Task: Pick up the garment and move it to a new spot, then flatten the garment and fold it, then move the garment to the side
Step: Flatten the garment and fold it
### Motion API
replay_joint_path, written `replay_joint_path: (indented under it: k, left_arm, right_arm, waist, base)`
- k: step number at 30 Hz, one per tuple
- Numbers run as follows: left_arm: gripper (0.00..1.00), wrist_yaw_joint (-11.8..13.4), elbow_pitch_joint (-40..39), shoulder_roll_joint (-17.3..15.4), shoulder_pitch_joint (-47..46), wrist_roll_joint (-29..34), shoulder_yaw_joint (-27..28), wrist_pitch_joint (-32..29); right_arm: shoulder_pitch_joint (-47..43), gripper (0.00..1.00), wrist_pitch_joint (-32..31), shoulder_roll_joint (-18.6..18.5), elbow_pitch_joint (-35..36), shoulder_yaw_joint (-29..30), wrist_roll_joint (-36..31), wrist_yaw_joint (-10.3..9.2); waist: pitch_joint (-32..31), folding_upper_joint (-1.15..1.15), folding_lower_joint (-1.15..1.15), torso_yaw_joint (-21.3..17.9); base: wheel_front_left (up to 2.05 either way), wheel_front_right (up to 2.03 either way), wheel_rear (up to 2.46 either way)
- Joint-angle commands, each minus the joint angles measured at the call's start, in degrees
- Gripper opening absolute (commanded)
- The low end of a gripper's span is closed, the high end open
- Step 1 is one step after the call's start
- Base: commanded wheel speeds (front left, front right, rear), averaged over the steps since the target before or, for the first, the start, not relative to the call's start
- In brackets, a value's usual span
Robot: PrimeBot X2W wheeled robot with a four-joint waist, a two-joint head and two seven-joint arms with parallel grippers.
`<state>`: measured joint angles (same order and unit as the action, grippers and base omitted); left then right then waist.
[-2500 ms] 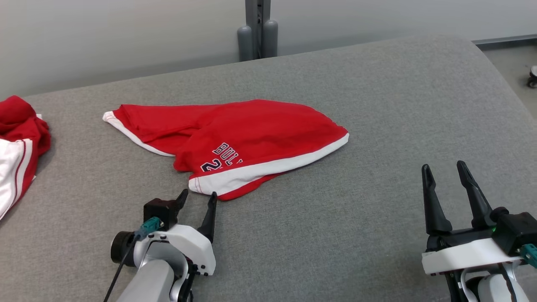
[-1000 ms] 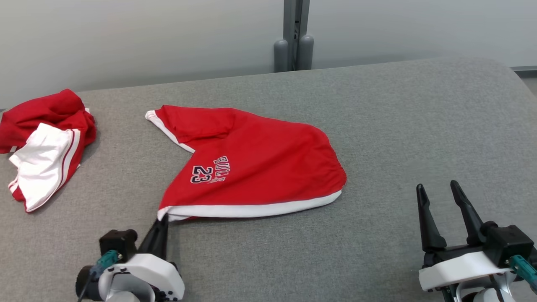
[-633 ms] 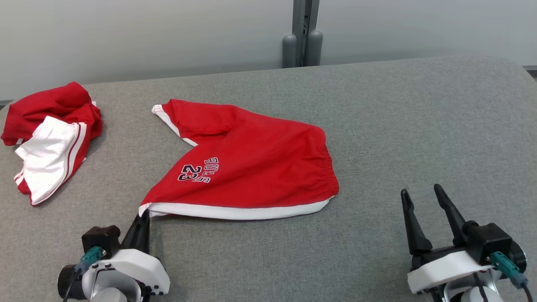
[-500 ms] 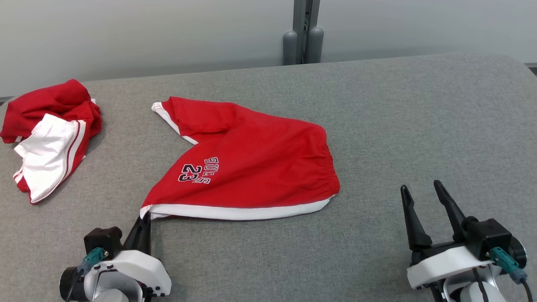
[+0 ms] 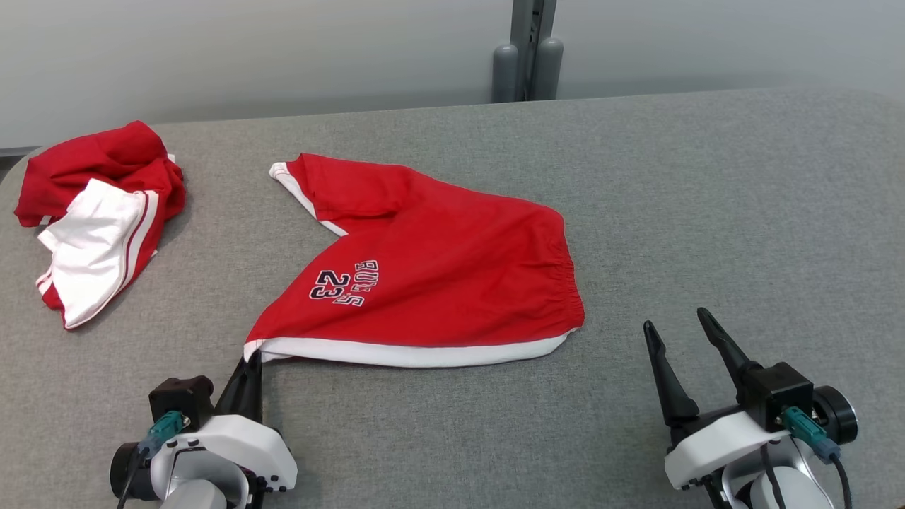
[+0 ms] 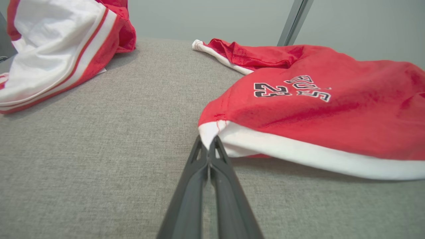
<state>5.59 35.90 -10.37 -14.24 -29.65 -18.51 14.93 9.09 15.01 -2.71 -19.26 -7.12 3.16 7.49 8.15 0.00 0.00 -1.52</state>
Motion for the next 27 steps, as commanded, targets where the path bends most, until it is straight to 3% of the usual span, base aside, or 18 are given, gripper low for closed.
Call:
replay_joint_path:
  k: [1, 11, 27]
  left_arm:
    - [0.00, -0.1, -0.2, -0.3, -0.8, 0.7, 0.5, 0.4]
    - [0.00, -0.6, -0.8, 0.5, -1.3, 2.6, 2.1, 0.3]
    - [0.00, -2.1, -0.3, 2.6, -3.3, 5.2, 3.1, 0.3]
  right_arm:
    - [1.0, 1.00, 0.3, -0.4, -0.5, 0.1, 0.0, 0.01]
    - [3.5, 1.00, 0.3, -0.3, -4.0, -2.0, 0.7, 0.01]
    - [11.0, 1.00, 0.2, -0.4, -18.9, -8.6, -5.3, 0.01]
  waist:
    - [0.2, 0.00, 0.00, 0.4]
    - [1.0, 0.00, 0.00, 2.0]
    - [3.4, 0.00, 0.00, 5.0]
  base:
    - [0.00, 0.00, 0.00]
    - [0.00, 0.00, 0.00]
    - [0.00, 0.00, 0.00]
